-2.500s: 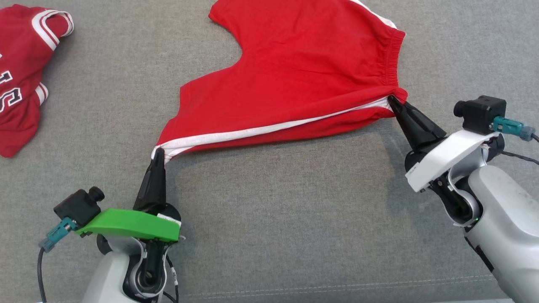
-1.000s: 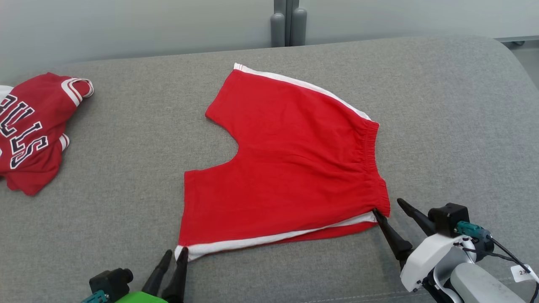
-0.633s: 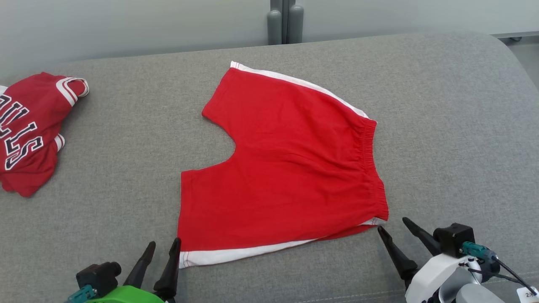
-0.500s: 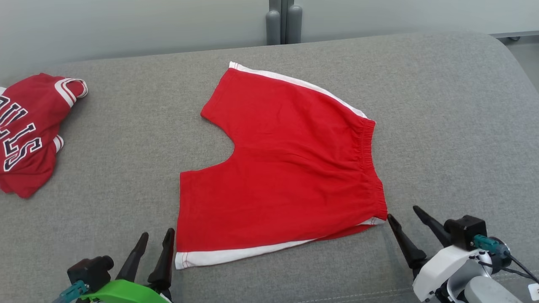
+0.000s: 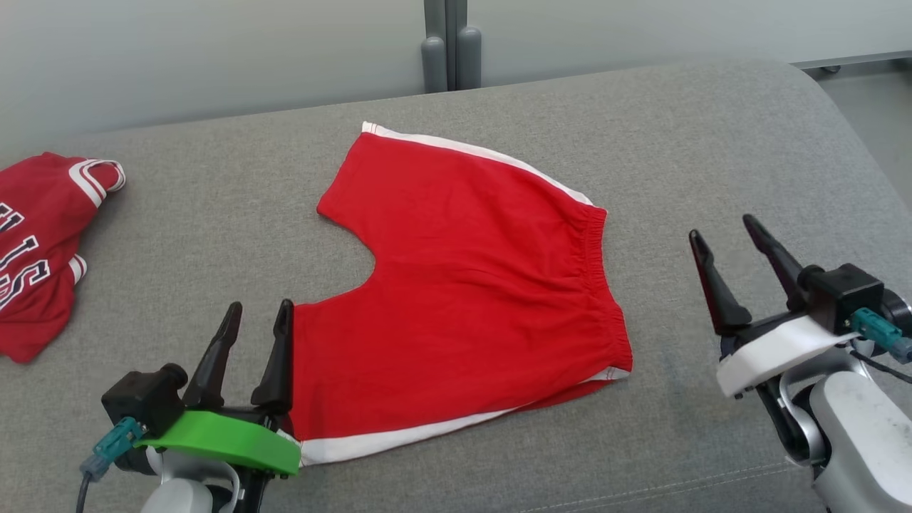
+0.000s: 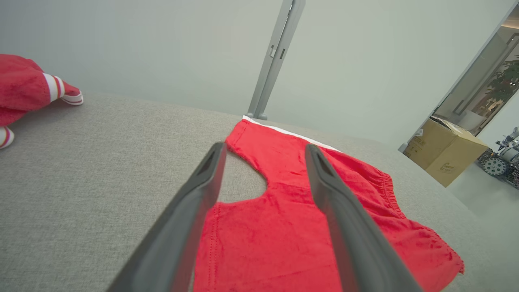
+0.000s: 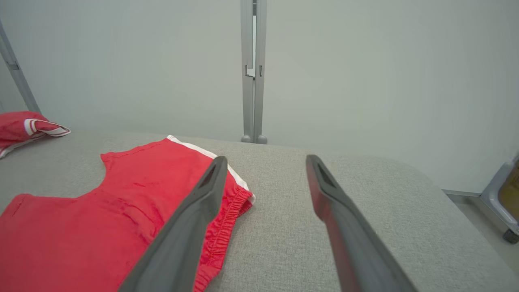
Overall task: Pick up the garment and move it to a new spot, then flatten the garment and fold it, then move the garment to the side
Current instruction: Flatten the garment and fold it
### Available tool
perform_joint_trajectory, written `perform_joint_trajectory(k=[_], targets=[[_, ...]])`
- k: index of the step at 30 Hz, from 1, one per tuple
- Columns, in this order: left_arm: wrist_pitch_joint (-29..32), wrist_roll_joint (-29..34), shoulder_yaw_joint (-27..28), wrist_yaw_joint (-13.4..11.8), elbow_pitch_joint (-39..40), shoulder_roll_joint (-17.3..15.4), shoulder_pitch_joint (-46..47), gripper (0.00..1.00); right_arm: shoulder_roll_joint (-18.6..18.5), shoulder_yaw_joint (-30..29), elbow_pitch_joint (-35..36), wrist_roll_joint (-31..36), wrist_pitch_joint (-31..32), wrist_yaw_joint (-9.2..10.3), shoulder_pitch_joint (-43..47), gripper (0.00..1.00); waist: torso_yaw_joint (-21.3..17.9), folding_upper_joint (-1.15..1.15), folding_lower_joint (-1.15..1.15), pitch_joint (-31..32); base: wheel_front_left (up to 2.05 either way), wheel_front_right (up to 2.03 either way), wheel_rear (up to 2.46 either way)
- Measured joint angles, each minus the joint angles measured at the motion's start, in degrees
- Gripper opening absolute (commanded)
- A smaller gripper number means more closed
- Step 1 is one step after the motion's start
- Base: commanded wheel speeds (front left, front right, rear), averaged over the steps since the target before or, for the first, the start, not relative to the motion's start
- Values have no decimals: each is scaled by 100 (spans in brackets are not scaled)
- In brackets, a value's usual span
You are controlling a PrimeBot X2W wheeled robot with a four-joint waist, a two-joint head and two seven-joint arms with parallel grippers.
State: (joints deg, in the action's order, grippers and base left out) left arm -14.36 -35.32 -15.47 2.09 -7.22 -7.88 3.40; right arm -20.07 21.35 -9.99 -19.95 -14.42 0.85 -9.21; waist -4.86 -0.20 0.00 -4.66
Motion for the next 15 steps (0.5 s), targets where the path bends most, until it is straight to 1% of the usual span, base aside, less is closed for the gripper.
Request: perform_joint_trajectory(k=[3,6,8,11,15], targets=[[-5,154,112,-109,101,67,10,100,35,-155,89,32,-1,180,-81,100,-5,0,0,14,0,0,0],[-5,365,140,-213,107,130,12,100,146,-324,163,32,-2,331,-92,100,22,0,0,38,0,0,0],[-5,498,168,-243,127,131,9,100,220,-344,193,35,-2,333,-87,100,51,0,0,59,0,0,0],[-5,631,290,-391,235,133,5,100,345,-344,227,45,-2,382,-73,100,84,0,0,98,0,0,0],[-5,808,381,-514,303,146,-102,100,457,-341,297,111,-2,388,4,100,110,0,0,137,0,0,0]])
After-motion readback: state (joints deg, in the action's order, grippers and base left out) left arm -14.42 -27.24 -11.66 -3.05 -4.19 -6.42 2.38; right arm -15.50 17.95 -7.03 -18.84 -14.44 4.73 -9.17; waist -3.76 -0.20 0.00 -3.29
